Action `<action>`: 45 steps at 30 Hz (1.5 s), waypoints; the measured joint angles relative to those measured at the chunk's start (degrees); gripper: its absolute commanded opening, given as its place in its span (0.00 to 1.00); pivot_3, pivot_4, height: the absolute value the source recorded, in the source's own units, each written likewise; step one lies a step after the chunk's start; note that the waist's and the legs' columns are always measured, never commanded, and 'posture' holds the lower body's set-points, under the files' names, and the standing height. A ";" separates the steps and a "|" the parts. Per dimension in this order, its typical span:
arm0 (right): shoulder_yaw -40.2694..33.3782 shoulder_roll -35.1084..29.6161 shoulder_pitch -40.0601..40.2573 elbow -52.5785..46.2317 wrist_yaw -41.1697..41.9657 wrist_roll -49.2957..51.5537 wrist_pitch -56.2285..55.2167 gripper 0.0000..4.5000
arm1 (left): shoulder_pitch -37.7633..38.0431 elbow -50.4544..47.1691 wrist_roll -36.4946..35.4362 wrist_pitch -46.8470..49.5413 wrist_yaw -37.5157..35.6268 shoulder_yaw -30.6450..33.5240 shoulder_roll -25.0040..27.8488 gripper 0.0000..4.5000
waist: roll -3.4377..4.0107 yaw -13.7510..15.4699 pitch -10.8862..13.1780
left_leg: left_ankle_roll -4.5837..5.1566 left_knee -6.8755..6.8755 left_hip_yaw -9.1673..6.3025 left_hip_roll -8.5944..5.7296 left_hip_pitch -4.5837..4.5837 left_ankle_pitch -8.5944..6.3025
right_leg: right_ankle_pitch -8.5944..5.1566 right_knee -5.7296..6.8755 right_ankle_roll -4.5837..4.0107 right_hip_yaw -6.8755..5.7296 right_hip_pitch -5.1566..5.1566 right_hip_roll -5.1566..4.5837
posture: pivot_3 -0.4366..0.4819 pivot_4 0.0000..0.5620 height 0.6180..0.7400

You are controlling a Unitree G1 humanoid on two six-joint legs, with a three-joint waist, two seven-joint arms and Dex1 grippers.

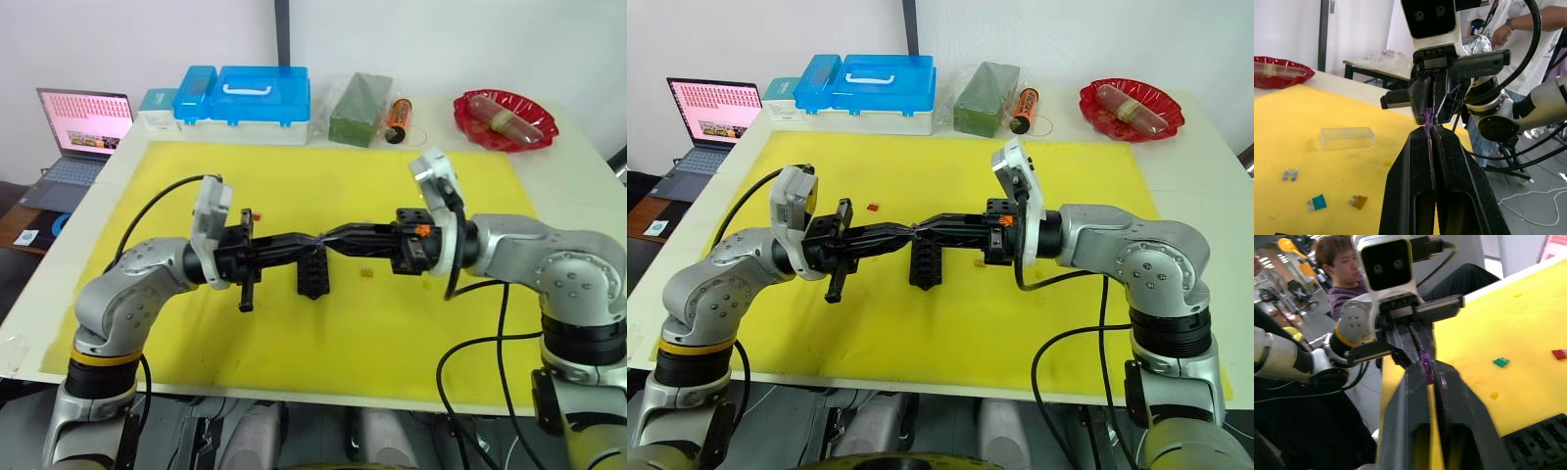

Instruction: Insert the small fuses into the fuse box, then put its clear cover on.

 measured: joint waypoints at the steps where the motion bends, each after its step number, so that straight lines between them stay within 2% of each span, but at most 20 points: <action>1: -0.09 -0.06 0.00 0.01 -0.10 0.01 0.00 0.23 | 0.00 0.00 0.00 0.00 0.00 0.00 0.00 0.00 | 0.00 0.00 0.00 | 0.00 0.00 0.00 0.00 0.00 0.00 | 0.00 0.00 0.00 0.00 0.00 0.00 | 0.48 0.27 1.00; 29: -0.79 -0.67 1.53 0.21 -0.42 0.18 -0.36 0.23 | -0.02 -0.01 -1.26 0.14 1.43 0.01 -0.12 0.00 | 0.00 0.01 0.02 | 0.02 -0.05 0.00 0.00 -0.05 -0.01 | 0.00 -0.16 0.00 0.00 0.00 0.00 | 0.48 0.27 1.00; 32: -0.79 -0.67 1.55 0.21 -0.09 0.23 -0.44 0.09 | -0.02 -0.01 -1.27 0.17 1.56 0.02 -0.11 0.00 | 0.00 0.00 0.02 | 0.04 -0.06 0.00 0.00 -0.06 -0.02 | 0.00 -0.20 0.00 0.00 0.00 0.00 | 0.48 0.27 1.00; 33: -0.79 -0.67 1.55 0.18 0.09 0.30 -0.45 0.01 | -0.02 -0.01 -1.27 0.20 1.73 0.02 -0.11 0.00 | 0.00 0.01 0.02 | 0.04 -0.06 0.00 0.00 -0.06 -0.03 | 0.00 -0.21 0.00 0.00 0.00 0.00 | 0.48 0.27 1.00; 45: -0.98 -0.69 1.80 0.11 -0.69 2.72 0.17 0.01 | 0.59 -0.61 -2.27 0.37 2.38 0.07 0.40 0.00 | 0.00 0.00 0.02 | 0.09 -0.09 0.00 0.00 -0.09 -0.05 | 0.01 -0.34 0.02 0.00 0.02 0.00 | 0.48 0.27 1.00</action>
